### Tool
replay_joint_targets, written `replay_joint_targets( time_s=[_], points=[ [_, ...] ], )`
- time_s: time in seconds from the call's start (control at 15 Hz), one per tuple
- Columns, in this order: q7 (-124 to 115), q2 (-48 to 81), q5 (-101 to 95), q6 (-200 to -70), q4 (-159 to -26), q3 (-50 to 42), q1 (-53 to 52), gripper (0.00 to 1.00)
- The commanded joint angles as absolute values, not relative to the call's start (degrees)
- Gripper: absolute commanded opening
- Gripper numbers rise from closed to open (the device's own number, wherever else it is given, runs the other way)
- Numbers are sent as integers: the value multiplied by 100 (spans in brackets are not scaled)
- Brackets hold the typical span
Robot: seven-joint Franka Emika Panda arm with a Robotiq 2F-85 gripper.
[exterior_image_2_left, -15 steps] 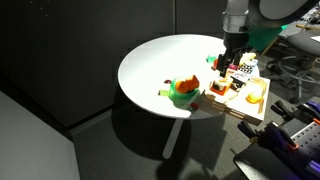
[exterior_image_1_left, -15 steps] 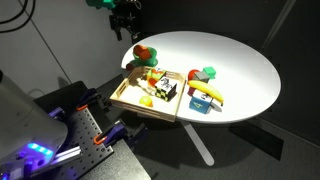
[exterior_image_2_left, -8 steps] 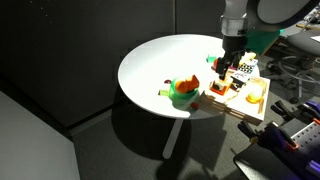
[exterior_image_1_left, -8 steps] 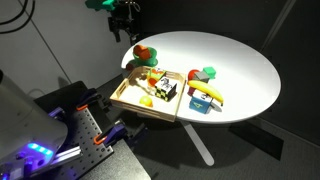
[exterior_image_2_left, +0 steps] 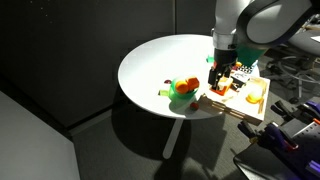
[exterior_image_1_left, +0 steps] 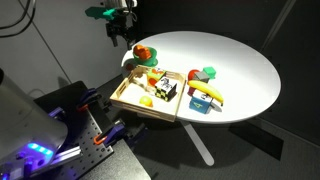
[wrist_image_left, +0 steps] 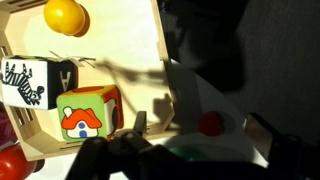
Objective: Put the strawberry in the box.
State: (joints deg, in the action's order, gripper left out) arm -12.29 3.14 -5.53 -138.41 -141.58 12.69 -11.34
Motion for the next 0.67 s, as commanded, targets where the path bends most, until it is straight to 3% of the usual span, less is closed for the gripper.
replay_joint_targets(
  time_s=[0.0,0.6],
  points=[
    [-1521,751,-692,-14054,-13920,1249,-1274,100],
    [-2411,1706,-1316,-14296,-13431,972,-1842,100]
  ],
)
